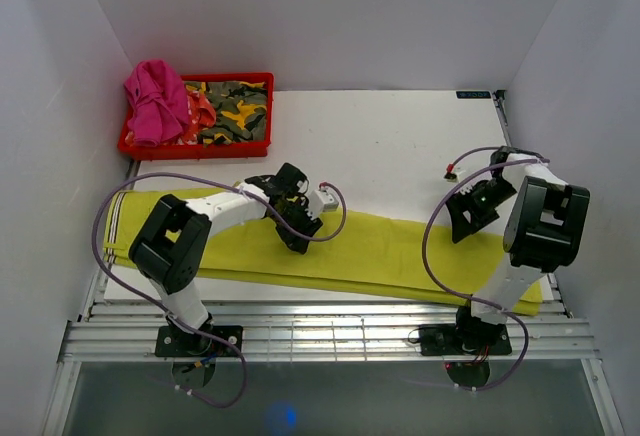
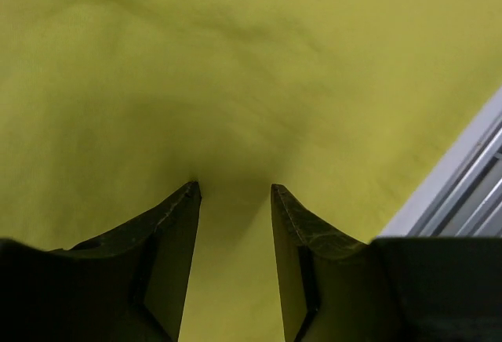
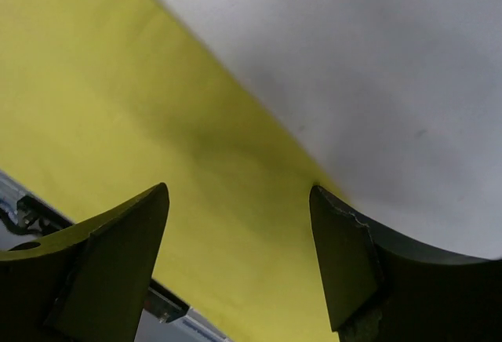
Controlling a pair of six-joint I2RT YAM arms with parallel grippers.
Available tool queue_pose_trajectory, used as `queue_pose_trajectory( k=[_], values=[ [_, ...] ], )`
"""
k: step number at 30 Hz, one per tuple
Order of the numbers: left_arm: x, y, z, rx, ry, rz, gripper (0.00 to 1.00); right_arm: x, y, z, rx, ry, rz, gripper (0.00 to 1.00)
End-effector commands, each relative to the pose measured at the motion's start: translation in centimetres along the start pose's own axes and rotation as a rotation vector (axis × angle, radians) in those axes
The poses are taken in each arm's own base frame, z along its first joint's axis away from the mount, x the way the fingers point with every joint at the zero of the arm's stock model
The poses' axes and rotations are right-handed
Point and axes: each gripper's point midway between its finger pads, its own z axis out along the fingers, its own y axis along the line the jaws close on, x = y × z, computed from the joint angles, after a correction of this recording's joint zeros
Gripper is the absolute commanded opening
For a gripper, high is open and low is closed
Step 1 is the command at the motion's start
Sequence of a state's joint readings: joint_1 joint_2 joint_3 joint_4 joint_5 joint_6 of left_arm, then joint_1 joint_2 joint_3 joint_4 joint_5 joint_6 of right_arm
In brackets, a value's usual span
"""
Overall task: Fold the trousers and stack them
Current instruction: Fold the trousers
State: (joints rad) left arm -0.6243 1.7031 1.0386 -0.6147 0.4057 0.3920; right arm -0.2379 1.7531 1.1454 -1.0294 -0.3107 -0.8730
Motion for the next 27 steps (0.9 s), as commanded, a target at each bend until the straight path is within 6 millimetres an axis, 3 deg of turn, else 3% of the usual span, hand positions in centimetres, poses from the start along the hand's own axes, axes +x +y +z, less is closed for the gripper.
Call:
queue_pose_trajectory(
  k=[1,5,9,12,13,16,17,18,19,20,22,23,27],
  values=[
    [-2.4,2.1,-0.2,-0.089,-0.050,-0.033,0.52,-4.1,-4.1,-0.3,0.085,-0.074,0.013,0.78],
    [-2.3,4.5,0.2,-0.138,-0.035,-0.088,0.48,-8.1,-5.8,-1.3,0.108,-0.124,-0.005,0.77],
    [-3.5,7.2,-1.0,-0.187,-0.069,-0.132,0.47,-12.0,-6.5,-4.3,0.166,-0.194,-0.078,0.77],
    [-4.7,8.5,-2.4,-0.214,-0.096,-0.135,0.47,-12.6,-6.2,-6.0,0.176,-0.201,-0.113,0.78],
    [-5.0,8.1,-2.9,-0.187,-0.108,-0.124,0.47,-12.6,-5.6,-7.0,0.182,-0.207,-0.137,0.78],
    [-6.2,6.6,-4.9,-0.154,-0.165,-0.049,0.48,-10.2,-3.1,-9.0,0.201,-0.175,-0.233,0.77],
    [-6.2,6.4,-5.3,-0.156,-0.167,-0.041,0.48,-7.6,-2.2,-7.6,0.177,-0.108,-0.230,0.76],
    [-5.9,6.1,-5.5,-0.151,-0.163,-0.040,0.48,-6.4,-1.3,-8.5,0.210,-0.103,-0.272,0.74],
    [-5.6,5.5,-5.7,-0.137,-0.157,-0.039,0.47,-5.0,-0.6,-8.1,0.205,-0.079,-0.280,0.73],
    [-5.2,5.3,-5.7,-0.130,-0.150,-0.042,0.47,-2.0,0.5,-6.1,0.162,-0.006,-0.261,0.72],
    [-4.1,4.6,-5.4,-0.120,-0.131,-0.058,0.47,0.4,1.6,-5.6,0.176,0.032,-0.282,0.71],
    [-3.6,4.5,-5.1,-0.117,-0.122,-0.067,0.48,2.8,2.2,-4.0,0.153,0.092,-0.262,0.71],
    [-2.5,4.1,-4.2,-0.111,-0.114,-0.104,0.48,5.2,2.4,-1.6,0.163,0.130,-0.231,0.70]
  ],
)
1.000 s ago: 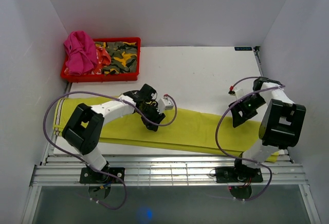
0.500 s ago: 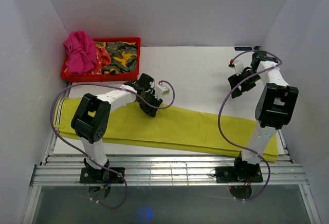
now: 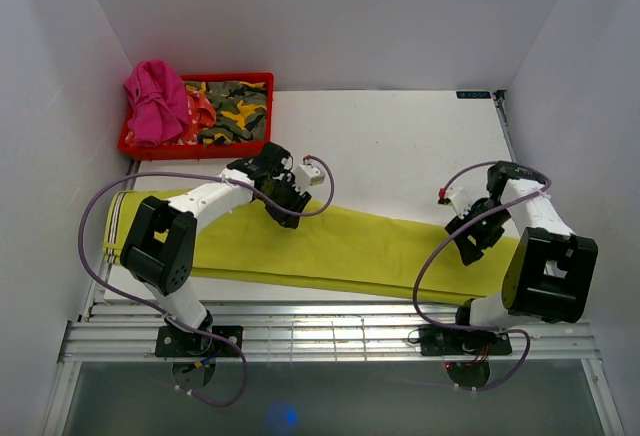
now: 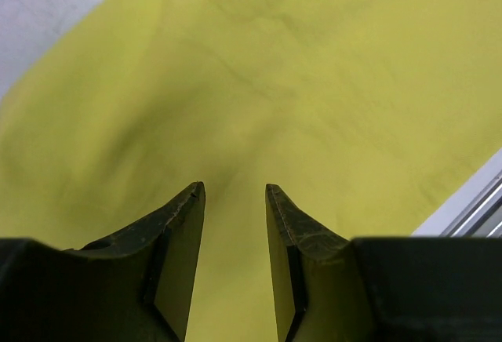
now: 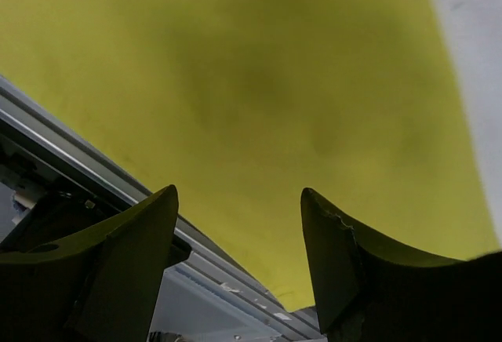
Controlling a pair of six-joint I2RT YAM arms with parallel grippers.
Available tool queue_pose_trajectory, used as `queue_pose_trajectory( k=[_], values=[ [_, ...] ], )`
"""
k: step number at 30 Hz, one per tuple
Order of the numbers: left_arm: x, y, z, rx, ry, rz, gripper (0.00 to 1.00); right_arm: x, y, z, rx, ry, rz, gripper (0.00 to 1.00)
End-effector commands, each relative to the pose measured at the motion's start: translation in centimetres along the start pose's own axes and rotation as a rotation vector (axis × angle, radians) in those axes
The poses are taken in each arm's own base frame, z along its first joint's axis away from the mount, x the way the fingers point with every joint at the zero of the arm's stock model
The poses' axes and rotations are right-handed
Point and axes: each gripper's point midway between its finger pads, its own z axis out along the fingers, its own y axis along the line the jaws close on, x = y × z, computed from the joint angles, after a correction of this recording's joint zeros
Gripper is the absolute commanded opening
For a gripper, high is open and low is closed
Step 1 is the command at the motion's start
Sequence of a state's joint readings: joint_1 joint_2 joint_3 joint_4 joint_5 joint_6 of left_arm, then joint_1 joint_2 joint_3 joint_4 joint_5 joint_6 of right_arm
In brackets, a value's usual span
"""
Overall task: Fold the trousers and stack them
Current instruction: Fold the trousers
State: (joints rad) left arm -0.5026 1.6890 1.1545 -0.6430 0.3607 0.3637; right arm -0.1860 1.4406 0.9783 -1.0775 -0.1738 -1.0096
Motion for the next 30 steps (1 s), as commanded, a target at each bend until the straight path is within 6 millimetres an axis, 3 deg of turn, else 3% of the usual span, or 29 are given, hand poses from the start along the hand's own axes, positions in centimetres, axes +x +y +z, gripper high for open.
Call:
queue_pose_trajectory(
  k=[1,3,6,12,14,15,16,18,22,25,26,30],
  values=[
    [0.9,-1.3,-0.1,0.031,-0.006,-0.038,0.48,1.9,0.0,1.9,0.000,0.071,-0.002,0.69],
    [1.3,-1.5,0.4,0.041,-0.001,-0.058,0.48,2.8,0.2,3.3,-0.022,0.101,0.024,0.68],
    [2.9,-1.4,1.6,0.036,0.042,-0.098,0.48,2.7,-1.6,5.1,0.016,0.111,0.047,0.68],
    [4.7,1.3,3.7,-0.011,0.085,-0.184,0.48,-0.9,-6.6,6.6,0.061,0.057,0.114,0.69],
    [4.9,3.1,3.9,-0.025,0.088,-0.233,0.48,-3.0,-9.2,5.9,0.101,0.026,0.120,0.69],
    [3.8,4.2,3.8,-0.034,0.064,-0.250,0.48,-3.4,-9.8,6.4,0.084,0.028,0.133,0.69],
    [4.1,5.3,4.0,-0.034,0.065,-0.281,0.48,-4.1,-10.2,6.4,0.078,0.013,0.134,0.70],
    [2.5,6.7,3.7,-0.051,0.034,-0.280,0.48,-5.7,-11.6,5.8,0.085,-0.006,0.134,0.70],
    [1.0,7.8,2.8,-0.054,0.008,-0.229,0.48,-7.4,-11.5,4.2,0.070,-0.051,0.102,0.71],
    [0.0,6.9,1.4,-0.009,-0.018,-0.156,0.48,-7.1,-10.5,2.5,0.092,-0.067,0.062,0.72],
    [-1.0,6.3,0.1,0.004,-0.057,-0.124,0.48,-7.0,-10.6,0.9,0.134,-0.090,0.025,0.73],
    [-1.4,4.1,-3.0,0.039,-0.096,-0.024,0.48,-5.8,-11.1,-3.1,0.230,-0.139,-0.063,0.73]
  ],
)
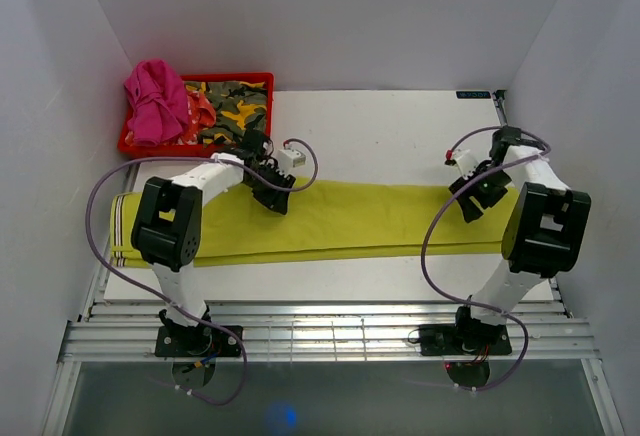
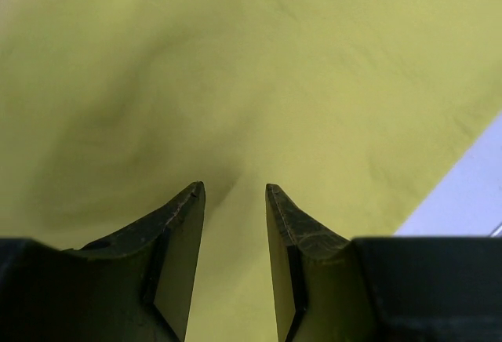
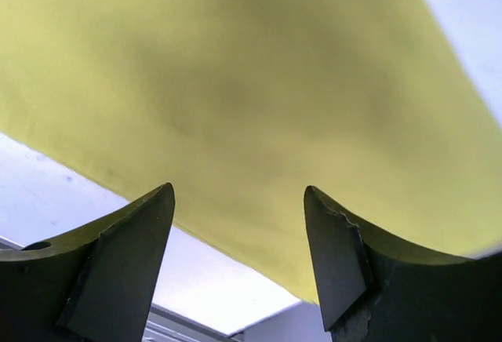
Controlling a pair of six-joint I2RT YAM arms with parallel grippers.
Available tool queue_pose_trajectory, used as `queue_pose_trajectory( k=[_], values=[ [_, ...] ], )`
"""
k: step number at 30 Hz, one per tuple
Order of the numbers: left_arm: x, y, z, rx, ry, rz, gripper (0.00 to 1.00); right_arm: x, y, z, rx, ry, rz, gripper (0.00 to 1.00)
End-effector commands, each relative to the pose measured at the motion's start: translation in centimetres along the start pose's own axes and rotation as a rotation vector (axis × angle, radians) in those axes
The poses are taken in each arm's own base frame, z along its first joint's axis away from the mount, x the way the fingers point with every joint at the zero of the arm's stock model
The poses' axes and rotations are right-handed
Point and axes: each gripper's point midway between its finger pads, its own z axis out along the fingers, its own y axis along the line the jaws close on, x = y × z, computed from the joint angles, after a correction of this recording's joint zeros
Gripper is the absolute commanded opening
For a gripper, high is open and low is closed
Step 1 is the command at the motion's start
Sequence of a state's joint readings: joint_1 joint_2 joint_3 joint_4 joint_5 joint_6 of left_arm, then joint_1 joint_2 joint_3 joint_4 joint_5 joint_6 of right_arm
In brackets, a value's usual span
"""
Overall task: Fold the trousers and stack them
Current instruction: Fold the trousers
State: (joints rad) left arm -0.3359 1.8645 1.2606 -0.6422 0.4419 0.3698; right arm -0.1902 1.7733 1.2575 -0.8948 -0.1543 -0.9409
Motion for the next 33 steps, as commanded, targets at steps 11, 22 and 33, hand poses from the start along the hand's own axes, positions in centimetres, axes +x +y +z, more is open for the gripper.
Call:
queue_pose_trajectory(
  k=[11,22,33],
  values=[
    [2.6,-5.0,-5.4,0.024,-0.013,0.248,0.50,7.2,-6.0,-7.2,0.249,0.015,-0.352,0.51],
    [3.4,-4.8,-4.8,-0.006,0.038,0.267,0.53,8.8,-6.6,-4.5,0.296,0.044,-0.490,0.51],
    [3.7,-4.9,-4.8,-0.009,0.043,0.244,0.58,10.8,-5.2,-2.6,0.247,0.086,-0.548,0.51]
  ],
)
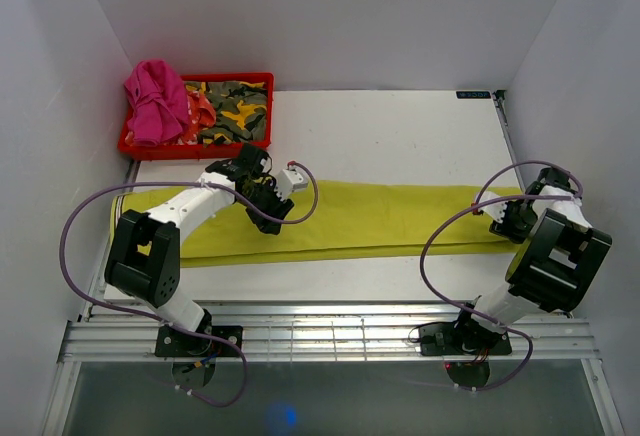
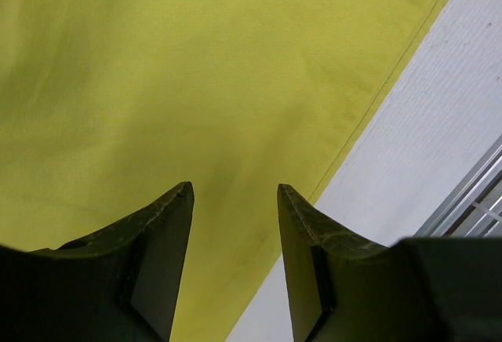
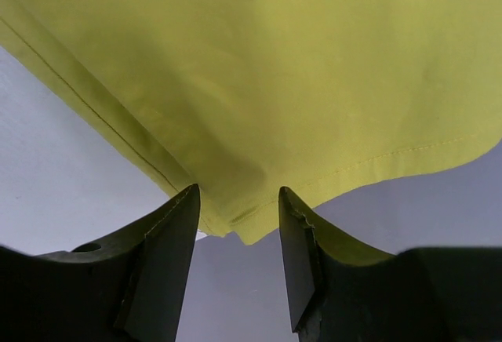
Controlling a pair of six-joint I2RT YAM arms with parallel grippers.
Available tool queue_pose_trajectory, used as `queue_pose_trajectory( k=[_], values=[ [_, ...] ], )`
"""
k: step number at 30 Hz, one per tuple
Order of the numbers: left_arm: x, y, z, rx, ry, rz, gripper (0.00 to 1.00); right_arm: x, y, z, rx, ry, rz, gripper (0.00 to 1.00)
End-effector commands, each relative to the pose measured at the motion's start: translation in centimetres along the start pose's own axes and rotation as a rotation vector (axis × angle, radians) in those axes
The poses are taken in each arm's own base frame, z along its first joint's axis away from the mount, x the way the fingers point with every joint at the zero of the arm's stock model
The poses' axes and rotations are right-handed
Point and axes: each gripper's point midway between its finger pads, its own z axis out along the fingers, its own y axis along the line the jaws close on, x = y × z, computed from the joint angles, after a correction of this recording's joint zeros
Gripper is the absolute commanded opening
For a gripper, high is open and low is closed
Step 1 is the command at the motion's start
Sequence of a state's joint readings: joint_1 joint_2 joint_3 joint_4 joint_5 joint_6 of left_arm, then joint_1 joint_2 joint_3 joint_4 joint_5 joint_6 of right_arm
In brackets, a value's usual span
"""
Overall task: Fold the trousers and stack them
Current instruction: Fold the trousers
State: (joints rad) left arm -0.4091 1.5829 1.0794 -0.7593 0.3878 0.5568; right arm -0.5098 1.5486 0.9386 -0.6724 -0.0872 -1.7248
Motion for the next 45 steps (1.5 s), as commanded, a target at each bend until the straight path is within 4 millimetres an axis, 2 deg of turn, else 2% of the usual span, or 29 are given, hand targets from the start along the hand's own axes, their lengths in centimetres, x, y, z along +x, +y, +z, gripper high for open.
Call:
queue_pose_trajectory(
  k=[1,9,12,13,15,16,17,24,31,39,42,43,45],
  values=[
    [0.0,-0.2,-0.2,0.000,-0.002,-0.002,0.58,0.3,-0.4,-0.4,0.037,0.016,-0.053,0.50],
    [0.5,-0.3,0.1,0.001,0.006,-0.011,0.59,0.9,-1.2,0.4,0.067,0.041,-0.069,0.45],
    [0.6,-0.5,0.1,0.005,0.003,-0.011,0.57,0.9,-1.6,0.2,0.085,0.038,-0.065,0.36],
    [0.8,-0.6,0.1,0.010,0.008,-0.012,0.57,0.8,-1.7,0.0,0.095,0.036,-0.067,0.29],
    [1.0,-0.9,0.2,0.011,0.006,-0.007,0.56,0.7,-1.8,-0.2,0.100,0.033,-0.068,0.21],
    [1.2,-1.1,0.3,0.012,0.012,0.000,0.55,0.7,-1.8,-0.4,0.106,0.033,-0.069,0.12],
    [1.7,-1.3,0.6,0.010,0.022,0.005,0.54,0.6,-1.8,-0.5,0.106,0.033,-0.069,0.08],
    [3.0,-2.9,1.4,0.005,0.063,0.103,0.47,0.3,-1.8,-1.2,0.111,0.023,-0.067,0.08],
    [3.6,-2.8,1.9,-0.012,0.082,0.146,0.43,0.4,-1.7,-1.3,0.101,0.027,-0.053,0.08],
    [2.9,-1.7,1.6,-0.074,0.070,0.156,0.24,0.3,-2.0,-1.8,0.107,0.020,-0.058,0.08],
    [2.6,-1.5,1.2,-0.089,0.060,0.162,0.04,0.2,-2.6,-2.3,0.121,0.018,-0.058,0.08],
    [2.3,-1.5,0.8,-0.098,0.048,0.167,0.00,0.2,-2.9,-2.6,0.133,0.018,-0.058,0.08],
    [1.9,-1.6,0.2,-0.103,0.040,0.159,0.00,0.0,-3.3,-3.1,0.143,0.014,-0.058,0.08]
  ],
)
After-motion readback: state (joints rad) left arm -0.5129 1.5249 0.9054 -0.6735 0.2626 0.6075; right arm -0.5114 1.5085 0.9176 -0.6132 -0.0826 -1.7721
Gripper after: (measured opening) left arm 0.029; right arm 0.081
